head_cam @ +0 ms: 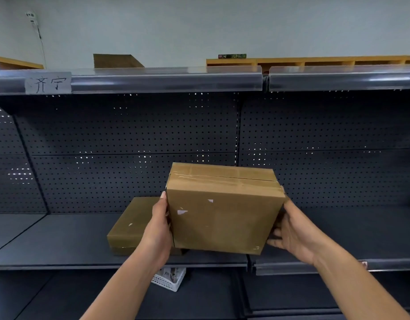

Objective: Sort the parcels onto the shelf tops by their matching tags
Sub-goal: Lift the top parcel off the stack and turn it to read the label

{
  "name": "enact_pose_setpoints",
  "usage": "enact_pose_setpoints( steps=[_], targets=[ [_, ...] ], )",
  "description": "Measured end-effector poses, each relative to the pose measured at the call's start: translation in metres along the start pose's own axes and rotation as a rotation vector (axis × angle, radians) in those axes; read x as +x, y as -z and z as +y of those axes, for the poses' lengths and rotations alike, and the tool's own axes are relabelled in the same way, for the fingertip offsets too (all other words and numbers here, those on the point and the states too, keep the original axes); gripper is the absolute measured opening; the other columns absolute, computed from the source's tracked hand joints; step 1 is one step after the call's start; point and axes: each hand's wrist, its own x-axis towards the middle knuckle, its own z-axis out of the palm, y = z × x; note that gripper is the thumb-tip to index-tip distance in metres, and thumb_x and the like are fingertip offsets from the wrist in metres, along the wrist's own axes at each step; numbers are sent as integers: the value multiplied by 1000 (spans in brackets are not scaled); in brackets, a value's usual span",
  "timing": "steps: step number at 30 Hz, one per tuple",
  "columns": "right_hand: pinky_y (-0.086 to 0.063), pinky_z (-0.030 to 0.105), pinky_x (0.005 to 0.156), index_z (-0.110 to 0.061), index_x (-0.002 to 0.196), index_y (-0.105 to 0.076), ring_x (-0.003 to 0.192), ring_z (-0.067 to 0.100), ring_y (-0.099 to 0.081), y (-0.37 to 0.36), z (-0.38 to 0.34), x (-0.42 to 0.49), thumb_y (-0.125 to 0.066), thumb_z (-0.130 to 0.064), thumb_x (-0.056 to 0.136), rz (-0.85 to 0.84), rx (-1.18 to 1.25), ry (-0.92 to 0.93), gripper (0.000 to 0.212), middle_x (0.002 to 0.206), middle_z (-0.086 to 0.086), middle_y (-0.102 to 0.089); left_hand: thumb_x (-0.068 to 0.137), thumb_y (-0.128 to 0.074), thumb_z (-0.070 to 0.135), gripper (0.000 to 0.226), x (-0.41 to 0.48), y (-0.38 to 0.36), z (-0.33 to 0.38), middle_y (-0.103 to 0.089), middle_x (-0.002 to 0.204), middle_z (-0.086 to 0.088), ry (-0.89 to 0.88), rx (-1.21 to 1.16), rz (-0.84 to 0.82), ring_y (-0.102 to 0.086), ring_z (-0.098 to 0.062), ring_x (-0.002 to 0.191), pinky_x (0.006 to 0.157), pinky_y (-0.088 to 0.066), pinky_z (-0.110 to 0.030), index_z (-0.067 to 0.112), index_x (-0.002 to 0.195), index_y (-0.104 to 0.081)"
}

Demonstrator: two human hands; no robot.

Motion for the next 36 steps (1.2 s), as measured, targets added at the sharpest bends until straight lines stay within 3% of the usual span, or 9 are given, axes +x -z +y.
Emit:
enact_pose_setpoints(
  steps=[3, 8, 14, 20, 23, 27, 29, 31, 36],
  targets=[
    [-28, 57, 128, -60, 126, -55, 149, 29, -45, 1, 7, 5, -47, -93, 74, 9, 14, 61, 62, 154, -3, -53, 112, -27, 46, 48, 4, -4, -2, -84, 114, 7, 54, 36, 27, -72, -10, 110, 87, -57, -31, 31, 121, -72],
    [-41, 37, 115, -43, 121, -72, 128, 16, -62, 4, 7, 1, -82, -90, 41, 41, 12, 252, 94, 120, -13, -79, 111, -22, 39, 55, 5, 9, 1, -67, 139, -14, 192, 25, 57, -58, -30, 135, 125, -34, -48, 16, 145, -59],
    [-24, 55, 130, -29, 137, -72, 143, 24, -56, 28, 6, 0, -77, -42, 80, -22, 35, 274, 59, 142, -1, -74, 96, -46, 76, 67, 0, 23, 19, -78, 126, -16, 282, -12, 3, -69, -37, 121, 106, -53, -58, 22, 127, -71],
    [-36, 45, 125, -24, 145, -65, 138, 18, -62, 16, 9, 0, -74, -72, 80, -40, 45, 201, 82, 147, -1, -70, 102, -54, 47, 45, -1, 22, 23, -84, 104, -12, 184, 15, -7, -73, -31, 97, 95, -58, -55, 16, 127, -75],
    [-44, 38, 115, -32, 137, -71, 128, 10, -69, 2, 11, 0, -58, -62, 95, -19, 15, 236, 53, 137, -9, -76, 104, -46, 40, 39, -3, 21, 18, -85, 104, -10, 153, 21, -10, -75, -30, 92, 79, -64, -51, 22, 124, -74],
    [-55, 36, 97, -39, 142, -59, 121, 15, -70, -11, 13, 6, -68, -49, 97, 106, 40, 284, 47, 132, -8, -75, 105, -34, 19, 48, -7, 16, 8, -80, 127, 1, 49, 35, -113, -73, -26, 114, 95, -58, -60, 41, 139, -59],
    [-55, 31, 89, -44, 140, -57, 116, 13, -72, -12, 15, 7, -71, -38, 98, 119, 4, 316, 45, 130, -11, -75, 95, -46, 16, 56, -6, 22, 5, -74, 137, -2, 27, 66, -130, -69, -28, 119, 85, -59, -50, 36, 146, -51],
    [-56, 30, 88, -46, 130, -66, 111, 13, -76, -8, 18, 10, -72, -30, 98, 113, 17, 327, 37, 124, -10, -80, 87, -54, 21, 61, 1, 31, 3, -70, 140, -7, 62, 132, -182, -67, -30, 121, 82, -57, -46, 30, 147, -48],
    [-58, 38, 87, -31, 136, -70, 112, 27, -77, 8, 16, 18, -79, -23, 88, 129, 104, 281, 49, 125, 4, -82, 92, -64, 52, 62, 32, 34, 10, -59, 149, -10, 69, 218, -89, -59, -34, 133, 110, -48, -55, 27, 144, -45]
  ],
)
